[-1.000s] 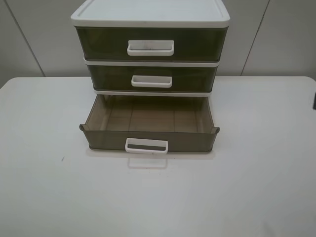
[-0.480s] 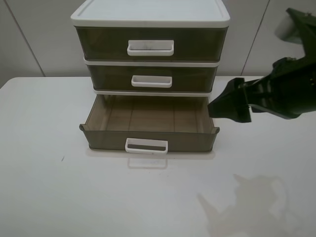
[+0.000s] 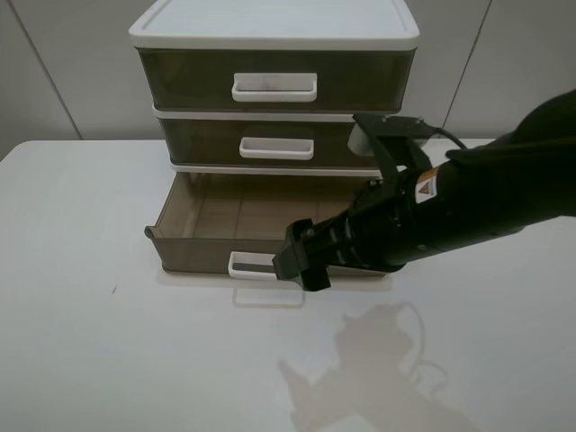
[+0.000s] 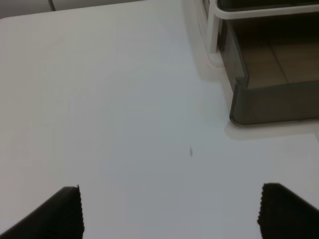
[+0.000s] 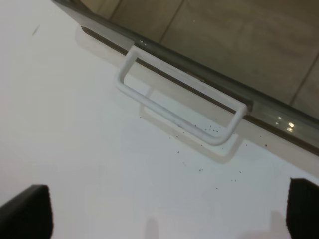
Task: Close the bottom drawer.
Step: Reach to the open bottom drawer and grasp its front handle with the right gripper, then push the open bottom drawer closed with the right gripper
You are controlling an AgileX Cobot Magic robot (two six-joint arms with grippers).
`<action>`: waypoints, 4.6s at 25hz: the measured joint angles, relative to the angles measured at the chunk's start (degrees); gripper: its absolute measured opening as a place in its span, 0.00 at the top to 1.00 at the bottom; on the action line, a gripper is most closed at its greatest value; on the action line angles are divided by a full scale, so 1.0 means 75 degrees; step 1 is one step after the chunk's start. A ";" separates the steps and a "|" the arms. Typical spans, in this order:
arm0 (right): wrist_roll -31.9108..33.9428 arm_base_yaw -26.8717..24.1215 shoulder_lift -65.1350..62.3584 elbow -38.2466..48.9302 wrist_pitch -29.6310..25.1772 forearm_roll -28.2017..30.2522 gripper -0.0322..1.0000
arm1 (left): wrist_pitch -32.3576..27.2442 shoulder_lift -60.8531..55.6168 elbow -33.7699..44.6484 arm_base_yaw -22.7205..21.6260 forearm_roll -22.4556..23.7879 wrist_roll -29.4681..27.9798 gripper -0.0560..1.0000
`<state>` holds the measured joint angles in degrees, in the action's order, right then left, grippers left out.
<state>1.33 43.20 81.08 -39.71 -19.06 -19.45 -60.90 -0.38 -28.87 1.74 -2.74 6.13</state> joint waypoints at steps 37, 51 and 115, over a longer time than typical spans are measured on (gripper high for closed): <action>-0.0177 0.0588 0.3281 -0.0959 0.3182 -0.0804 0.95 | 0.0000 0.0000 0.0000 0.0000 0.0000 0.0000 0.27; -0.0177 0.0588 0.3451 -0.0476 0.5512 -0.1046 0.95 | 0.0000 0.0000 0.0000 0.0000 0.0000 0.0000 0.27; -0.0177 0.1007 0.5314 -0.0959 0.9298 -0.1846 0.95 | 0.0000 0.0000 0.0000 0.0000 0.0000 0.0000 0.27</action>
<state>0.00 50.75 120.94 -46.91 50.67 -33.29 -60.90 -0.38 -28.87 1.74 -2.74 6.13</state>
